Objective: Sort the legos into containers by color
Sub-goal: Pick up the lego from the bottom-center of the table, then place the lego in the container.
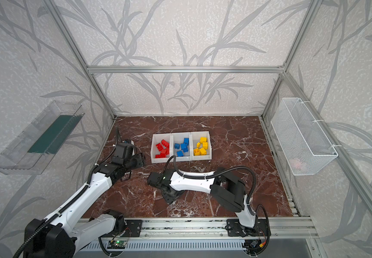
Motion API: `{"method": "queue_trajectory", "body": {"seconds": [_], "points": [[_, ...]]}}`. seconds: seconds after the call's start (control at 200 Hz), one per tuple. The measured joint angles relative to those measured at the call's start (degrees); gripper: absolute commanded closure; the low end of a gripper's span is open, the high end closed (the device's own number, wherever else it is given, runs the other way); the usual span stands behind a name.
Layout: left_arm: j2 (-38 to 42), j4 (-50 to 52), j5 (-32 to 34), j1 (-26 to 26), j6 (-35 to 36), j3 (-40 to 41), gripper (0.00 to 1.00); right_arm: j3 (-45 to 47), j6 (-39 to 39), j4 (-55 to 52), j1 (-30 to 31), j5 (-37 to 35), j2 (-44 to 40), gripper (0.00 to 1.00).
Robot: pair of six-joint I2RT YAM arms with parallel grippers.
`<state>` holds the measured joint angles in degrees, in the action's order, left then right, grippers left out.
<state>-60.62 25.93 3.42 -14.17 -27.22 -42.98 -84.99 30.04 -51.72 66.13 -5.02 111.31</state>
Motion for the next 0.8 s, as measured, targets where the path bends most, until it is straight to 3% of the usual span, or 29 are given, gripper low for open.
{"method": "queue_trajectory", "body": {"seconds": [0.18, 0.37, 0.505, 0.8], "points": [[0.52, -0.02, -0.02, 0.0, -0.31, 0.02, 0.34, -2.64, -5.92, 0.22, -15.23, -2.6, -7.3, 0.6], [0.55, -0.07, -0.11, 0.0, -0.85, 0.39, 0.34, -6.99, -10.54, 2.95, -28.22, -1.7, -6.69, 0.6], [0.74, -0.09, -0.26, 0.0, -0.96, 0.42, 0.34, -12.98, -12.46, 3.76, -32.37, 0.31, -1.51, 0.58], [2.16, -0.17, -0.48, 0.0, -1.11, 0.68, 0.34, -21.33, -14.1, 3.08, -35.5, 3.19, 8.81, 0.38]]}}
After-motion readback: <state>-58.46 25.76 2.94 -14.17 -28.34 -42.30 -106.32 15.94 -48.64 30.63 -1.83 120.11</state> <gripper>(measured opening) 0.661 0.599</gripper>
